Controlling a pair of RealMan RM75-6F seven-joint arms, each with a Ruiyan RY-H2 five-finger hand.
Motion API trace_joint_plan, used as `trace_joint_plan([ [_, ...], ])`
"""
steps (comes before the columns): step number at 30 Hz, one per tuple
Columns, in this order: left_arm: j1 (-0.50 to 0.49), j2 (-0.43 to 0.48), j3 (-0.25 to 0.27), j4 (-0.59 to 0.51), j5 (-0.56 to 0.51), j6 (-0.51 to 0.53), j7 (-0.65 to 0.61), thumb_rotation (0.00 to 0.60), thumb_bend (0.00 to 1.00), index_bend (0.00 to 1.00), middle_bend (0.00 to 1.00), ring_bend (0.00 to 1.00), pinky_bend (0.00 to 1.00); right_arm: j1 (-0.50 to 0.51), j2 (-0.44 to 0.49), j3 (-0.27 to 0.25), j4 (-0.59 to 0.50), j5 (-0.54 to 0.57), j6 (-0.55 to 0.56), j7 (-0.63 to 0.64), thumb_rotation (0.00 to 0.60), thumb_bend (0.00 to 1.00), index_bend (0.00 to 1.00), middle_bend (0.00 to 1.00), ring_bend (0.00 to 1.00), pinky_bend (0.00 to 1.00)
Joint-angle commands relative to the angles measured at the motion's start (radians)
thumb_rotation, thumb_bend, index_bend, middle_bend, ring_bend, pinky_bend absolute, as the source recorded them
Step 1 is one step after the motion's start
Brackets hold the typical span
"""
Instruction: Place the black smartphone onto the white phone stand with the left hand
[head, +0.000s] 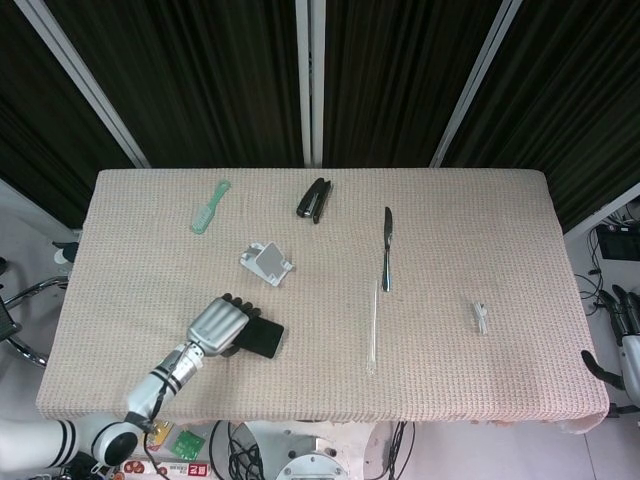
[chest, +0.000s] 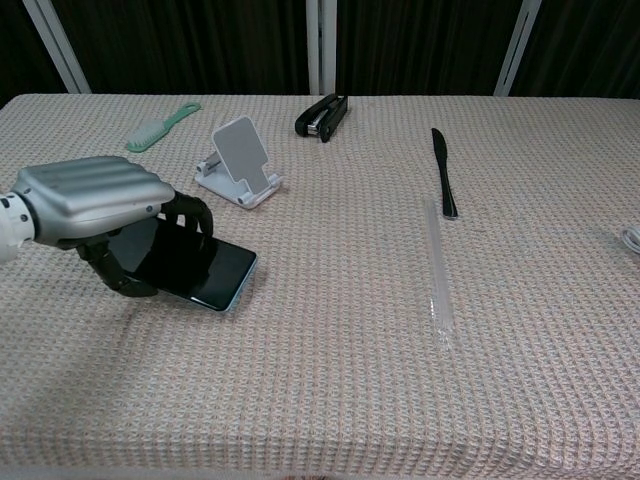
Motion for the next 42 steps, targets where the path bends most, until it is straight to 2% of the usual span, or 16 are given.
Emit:
trace_joint_plan([
  [1, 0.005, 0.034, -0.012, -0.022, 0.013, 0.005, -0.027, 0.600, 0.43, 0.52, 0.52, 0.46, 0.56, -0.001, 0.001, 0.002, -0.001, 0.002, 0.002, 0.000, 0.600, 0.18, 0.00, 0.00, 0.00, 0.00],
  [5, 0.000, 0.111, -0.046, -0.087, -0.010, 0.031, 0.011, 0.600, 0.43, 0.52, 0.52, 0.46, 0.56, -0.001, 0.002, 0.005, -0.001, 0.004, 0.004, -0.002, 0.600, 0.18, 0.00, 0.00, 0.00, 0.00],
  [12, -0.031, 0.253, -0.121, -0.254, -0.142, 0.160, 0.345, 0.600, 0.43, 0.52, 0.52, 0.46, 0.56, 0.001, -0.002, 0.006, -0.002, 0.000, 0.008, -0.002, 0.600, 0.18, 0.00, 0.00, 0.00, 0.00],
  [18, -0.119, 0.314, -0.150, -0.371, -0.273, 0.187, 0.640, 0.600, 0.45, 0.53, 0.53, 0.48, 0.58, -0.002, 0.006, 0.017, -0.014, -0.004, 0.029, 0.007, 0.600, 0.18, 0.00, 0.00, 0.00, 0.00],
  [22, -0.218, 0.301, -0.164, -0.406, -0.412, 0.197, 0.856, 0.600, 0.46, 0.54, 0.54, 0.48, 0.58, -0.002, 0.000, 0.018, -0.008, -0.005, 0.033, 0.017, 0.600, 0.18, 0.00, 0.00, 0.00, 0.00],
  [26, -0.340, 0.259, -0.193, -0.438, -0.658, 0.254, 1.062, 0.600, 0.46, 0.53, 0.53, 0.48, 0.58, 0.001, -0.006, 0.014, 0.007, -0.008, 0.023, 0.036, 0.600, 0.18, 0.00, 0.00, 0.00, 0.00],
  [30, -0.473, 0.189, -0.235, -0.428, -0.873, 0.339, 1.214, 0.600, 0.46, 0.53, 0.53, 0.48, 0.58, 0.005, -0.008, 0.016, 0.028, -0.003, 0.014, 0.057, 0.600, 0.18, 0.00, 0.00, 0.00, 0.00],
  [33, -0.550, 0.135, -0.258, -0.397, -0.974, 0.379, 1.274, 0.600, 0.47, 0.53, 0.53, 0.48, 0.58, 0.007, -0.008, 0.018, 0.038, -0.002, 0.011, 0.070, 0.600, 0.18, 0.00, 0.00, 0.00, 0.00],
  [42, -0.697, 0.036, -0.288, -0.288, -1.160, 0.411, 1.352, 0.600, 0.51, 0.53, 0.53, 0.48, 0.58, 0.009, -0.014, 0.019, 0.056, 0.007, 0.000, 0.084, 0.600, 0.18, 0.00, 0.00, 0.00, 0.00],
])
